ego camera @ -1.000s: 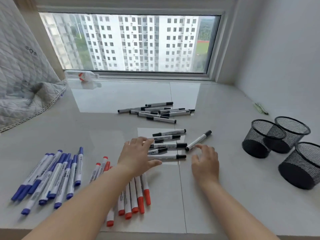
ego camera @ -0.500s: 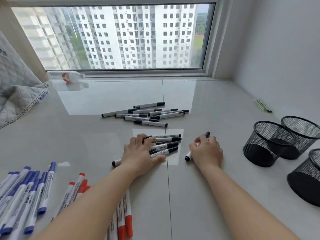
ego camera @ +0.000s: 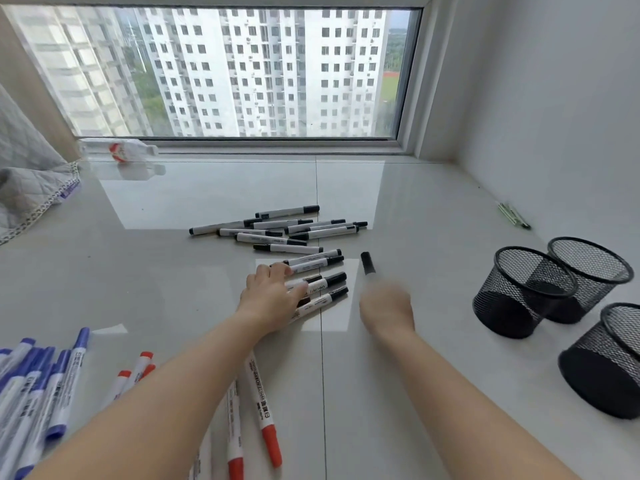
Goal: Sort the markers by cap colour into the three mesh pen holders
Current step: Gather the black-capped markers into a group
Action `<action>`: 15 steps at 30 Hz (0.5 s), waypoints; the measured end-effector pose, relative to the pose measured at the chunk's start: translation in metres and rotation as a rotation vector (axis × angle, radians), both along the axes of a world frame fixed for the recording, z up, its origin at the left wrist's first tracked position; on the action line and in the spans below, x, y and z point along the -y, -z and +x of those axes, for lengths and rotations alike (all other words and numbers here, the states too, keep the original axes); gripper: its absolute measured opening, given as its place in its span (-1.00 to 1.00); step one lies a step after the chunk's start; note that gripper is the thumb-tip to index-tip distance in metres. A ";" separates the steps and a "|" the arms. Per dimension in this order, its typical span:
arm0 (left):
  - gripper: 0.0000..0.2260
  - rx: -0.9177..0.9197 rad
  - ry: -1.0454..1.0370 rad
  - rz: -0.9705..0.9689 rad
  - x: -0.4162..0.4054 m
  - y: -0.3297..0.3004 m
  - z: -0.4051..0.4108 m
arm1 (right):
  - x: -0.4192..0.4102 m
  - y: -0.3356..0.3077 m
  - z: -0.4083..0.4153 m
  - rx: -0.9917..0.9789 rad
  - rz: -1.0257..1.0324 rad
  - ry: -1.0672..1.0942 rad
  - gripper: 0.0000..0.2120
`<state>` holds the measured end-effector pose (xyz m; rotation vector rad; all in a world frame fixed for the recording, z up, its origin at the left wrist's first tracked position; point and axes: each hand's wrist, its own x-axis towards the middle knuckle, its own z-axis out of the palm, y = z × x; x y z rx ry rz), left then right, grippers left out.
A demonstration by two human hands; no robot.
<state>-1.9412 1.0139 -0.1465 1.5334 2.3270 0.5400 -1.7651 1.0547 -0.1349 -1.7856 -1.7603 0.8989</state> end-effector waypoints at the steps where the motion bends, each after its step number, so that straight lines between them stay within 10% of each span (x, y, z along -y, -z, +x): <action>1: -0.56 -0.039 0.017 -0.022 0.000 -0.001 -0.003 | 0.006 0.000 -0.008 0.011 -0.022 -0.039 -0.84; 15: -0.61 -0.163 0.047 -0.191 -0.018 -0.008 0.000 | 0.006 -0.008 -0.057 0.304 -0.084 -0.118 -0.76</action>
